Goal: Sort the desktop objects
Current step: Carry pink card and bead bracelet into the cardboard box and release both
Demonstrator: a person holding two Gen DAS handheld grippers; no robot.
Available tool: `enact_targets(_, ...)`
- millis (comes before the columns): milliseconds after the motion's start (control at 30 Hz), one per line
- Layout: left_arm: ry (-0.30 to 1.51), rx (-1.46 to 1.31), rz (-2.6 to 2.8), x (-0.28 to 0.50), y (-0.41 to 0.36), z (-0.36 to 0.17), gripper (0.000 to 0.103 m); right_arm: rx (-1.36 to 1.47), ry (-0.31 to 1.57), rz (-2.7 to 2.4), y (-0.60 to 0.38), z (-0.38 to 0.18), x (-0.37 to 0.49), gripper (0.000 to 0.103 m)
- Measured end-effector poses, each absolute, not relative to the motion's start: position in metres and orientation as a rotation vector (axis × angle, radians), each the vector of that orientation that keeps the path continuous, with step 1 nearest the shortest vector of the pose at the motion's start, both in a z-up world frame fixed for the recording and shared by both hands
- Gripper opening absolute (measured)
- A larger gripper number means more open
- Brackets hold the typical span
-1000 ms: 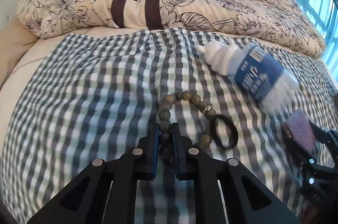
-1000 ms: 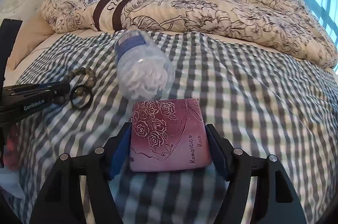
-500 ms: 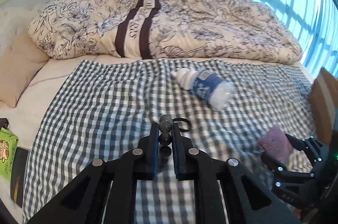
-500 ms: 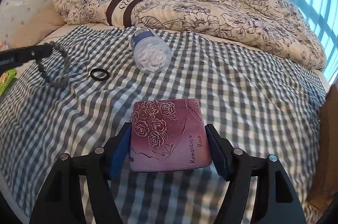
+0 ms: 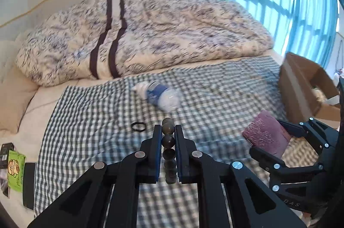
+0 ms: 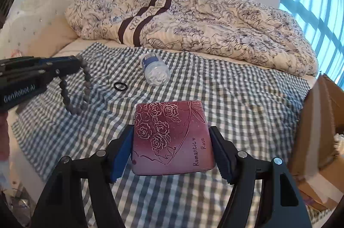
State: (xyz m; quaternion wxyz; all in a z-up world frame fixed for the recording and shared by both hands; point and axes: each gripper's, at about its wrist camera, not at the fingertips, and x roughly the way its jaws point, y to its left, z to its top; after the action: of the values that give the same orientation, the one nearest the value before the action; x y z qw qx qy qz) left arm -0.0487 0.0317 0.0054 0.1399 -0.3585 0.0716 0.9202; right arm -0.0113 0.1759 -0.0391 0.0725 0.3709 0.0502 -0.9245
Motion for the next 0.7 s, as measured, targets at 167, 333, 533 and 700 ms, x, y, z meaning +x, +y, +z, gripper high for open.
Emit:
enact_targets(167,0.204,-0.994,2.617,-0.034,0.071,0.029,0.011,1.095,0.116,-2.811,0.207,-0.009,0.009,0.069)
enact_targets(333,0.22,-0.975,2.575,-0.021,0.12,0.046,0.011,1.087,0.092,-2.863,0.245,0.013,0.026,0.068)
enact_targets(533,0.249,-0.917,2.507,-0.008,0.184,0.065,0.011,1.067,0.022,-2.926,0.3,0.034,0.047,0.068)
enact_targets(700,0.251,-0.886,2.443,-0.002,0.241,0.077,0.011,1.073,0.027,-2.994,0.346,0.047,0.062,0.069)
